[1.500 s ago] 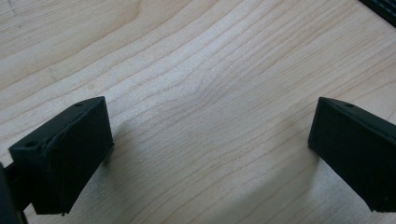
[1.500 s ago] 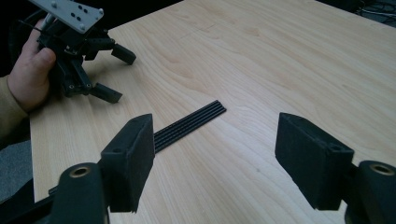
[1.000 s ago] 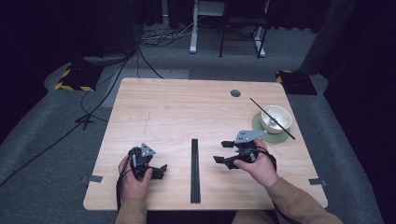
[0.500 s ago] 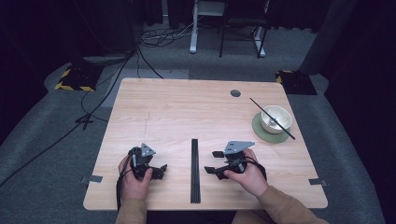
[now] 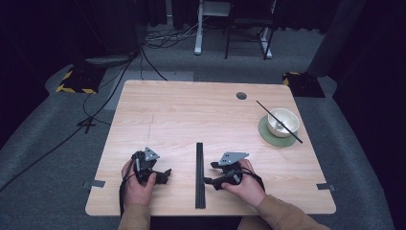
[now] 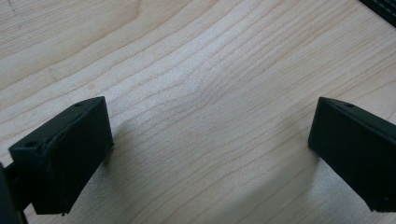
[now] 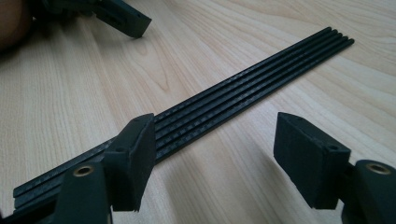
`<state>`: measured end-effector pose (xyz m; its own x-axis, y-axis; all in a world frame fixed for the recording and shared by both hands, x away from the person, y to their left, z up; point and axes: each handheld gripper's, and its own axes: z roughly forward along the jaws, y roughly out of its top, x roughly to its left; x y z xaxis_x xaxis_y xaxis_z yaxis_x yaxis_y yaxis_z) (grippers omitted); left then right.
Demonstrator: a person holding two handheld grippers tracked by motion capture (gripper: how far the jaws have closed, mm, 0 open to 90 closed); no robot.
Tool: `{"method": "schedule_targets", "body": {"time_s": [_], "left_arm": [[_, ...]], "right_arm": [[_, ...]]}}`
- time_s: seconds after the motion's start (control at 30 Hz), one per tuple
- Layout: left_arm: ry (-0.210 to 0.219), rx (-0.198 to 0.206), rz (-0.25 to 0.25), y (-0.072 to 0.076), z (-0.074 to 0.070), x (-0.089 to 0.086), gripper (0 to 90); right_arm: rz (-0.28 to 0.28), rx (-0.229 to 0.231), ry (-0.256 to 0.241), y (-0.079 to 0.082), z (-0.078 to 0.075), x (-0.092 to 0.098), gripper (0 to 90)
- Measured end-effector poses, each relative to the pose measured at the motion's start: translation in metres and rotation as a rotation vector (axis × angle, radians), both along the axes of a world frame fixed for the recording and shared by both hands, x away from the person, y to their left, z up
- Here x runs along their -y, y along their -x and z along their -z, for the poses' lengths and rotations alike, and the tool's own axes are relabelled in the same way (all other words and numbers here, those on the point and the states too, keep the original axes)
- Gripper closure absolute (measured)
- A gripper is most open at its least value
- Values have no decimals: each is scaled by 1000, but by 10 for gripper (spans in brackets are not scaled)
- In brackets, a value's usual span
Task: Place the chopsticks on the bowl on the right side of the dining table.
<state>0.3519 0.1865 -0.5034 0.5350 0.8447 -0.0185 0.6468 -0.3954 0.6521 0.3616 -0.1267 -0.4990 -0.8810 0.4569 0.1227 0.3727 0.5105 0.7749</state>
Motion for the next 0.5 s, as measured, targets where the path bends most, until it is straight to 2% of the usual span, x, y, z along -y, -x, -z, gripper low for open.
{"method": "schedule_targets", "body": {"time_s": [0.2, 0.33, 0.37, 0.5], "left_arm": [[0, 0, 0, 0, 0, 0, 0], [0, 0, 0, 0, 0, 0, 0], [0, 0, 0, 0, 0, 0, 0], [0, 0, 0, 0, 0, 0, 0]], "right_arm": [[-4, 13, 25, 1, 3, -3, 300], [1, 10, 13, 3, 4, -5, 296], [-4, 23, 24, 2, 4, -5, 296], [-2, 20, 27, 3, 4, -7, 296]]}}
